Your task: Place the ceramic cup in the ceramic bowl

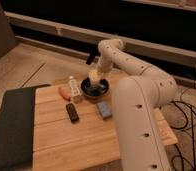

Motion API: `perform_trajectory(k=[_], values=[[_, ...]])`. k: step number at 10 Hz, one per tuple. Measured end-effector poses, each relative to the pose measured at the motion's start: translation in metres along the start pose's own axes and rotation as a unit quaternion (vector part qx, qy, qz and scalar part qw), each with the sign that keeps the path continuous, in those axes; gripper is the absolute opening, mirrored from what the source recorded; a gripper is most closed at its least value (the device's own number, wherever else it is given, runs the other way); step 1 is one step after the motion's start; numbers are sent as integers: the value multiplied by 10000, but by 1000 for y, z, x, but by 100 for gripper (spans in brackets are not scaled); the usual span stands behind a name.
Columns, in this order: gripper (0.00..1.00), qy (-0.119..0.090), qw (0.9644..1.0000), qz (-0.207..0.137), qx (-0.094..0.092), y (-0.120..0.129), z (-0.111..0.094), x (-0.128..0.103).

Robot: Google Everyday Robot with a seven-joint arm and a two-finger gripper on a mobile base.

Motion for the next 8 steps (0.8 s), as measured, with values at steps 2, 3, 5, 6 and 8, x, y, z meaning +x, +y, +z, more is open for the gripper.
perform_trajectory(k=[2, 3, 5, 6, 8], values=[[73, 83, 10000, 3, -54, -1, 8, 3], [74, 123, 9999, 4, -66, -2, 11, 4], [74, 192, 9998, -8, -78, -1, 17, 7], [74, 215, 9997, -14, -82, 0, 19, 8], [74, 232, 9997, -24, -92, 1, 20, 9]])
